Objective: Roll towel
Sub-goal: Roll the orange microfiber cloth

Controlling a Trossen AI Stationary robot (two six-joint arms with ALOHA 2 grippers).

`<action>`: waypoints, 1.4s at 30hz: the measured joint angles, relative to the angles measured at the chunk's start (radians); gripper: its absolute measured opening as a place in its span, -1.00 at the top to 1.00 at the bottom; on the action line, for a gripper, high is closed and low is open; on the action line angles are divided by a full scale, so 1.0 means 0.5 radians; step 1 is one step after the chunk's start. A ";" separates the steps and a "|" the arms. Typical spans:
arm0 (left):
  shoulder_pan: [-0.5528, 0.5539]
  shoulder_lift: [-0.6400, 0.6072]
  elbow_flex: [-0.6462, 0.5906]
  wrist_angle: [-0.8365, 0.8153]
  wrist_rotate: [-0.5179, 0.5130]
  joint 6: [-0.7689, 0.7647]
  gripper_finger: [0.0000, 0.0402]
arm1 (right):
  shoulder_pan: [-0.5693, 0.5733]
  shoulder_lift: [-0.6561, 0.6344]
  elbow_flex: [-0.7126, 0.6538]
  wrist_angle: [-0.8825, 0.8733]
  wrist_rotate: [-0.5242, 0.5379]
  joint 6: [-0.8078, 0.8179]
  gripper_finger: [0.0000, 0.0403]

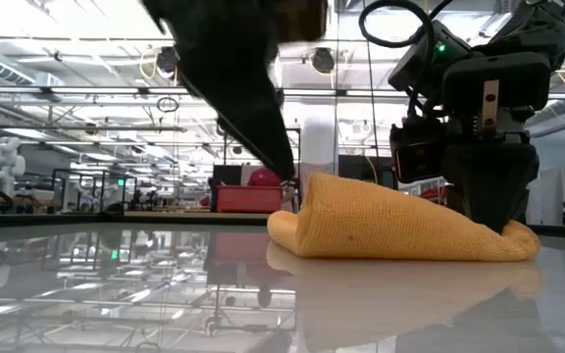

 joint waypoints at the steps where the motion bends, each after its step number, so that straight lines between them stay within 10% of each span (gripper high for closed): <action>1: -0.038 -0.018 0.000 0.010 -0.070 0.073 -0.01 | 0.000 0.000 0.000 0.001 0.000 0.001 0.98; 9: -0.245 0.018 0.003 0.458 -0.250 0.662 -0.01 | 0.000 0.001 -0.001 0.003 0.000 0.003 0.98; 42: -0.028 0.315 0.005 0.297 -0.161 0.517 0.03 | -0.009 0.000 -0.003 0.047 0.014 -0.001 0.98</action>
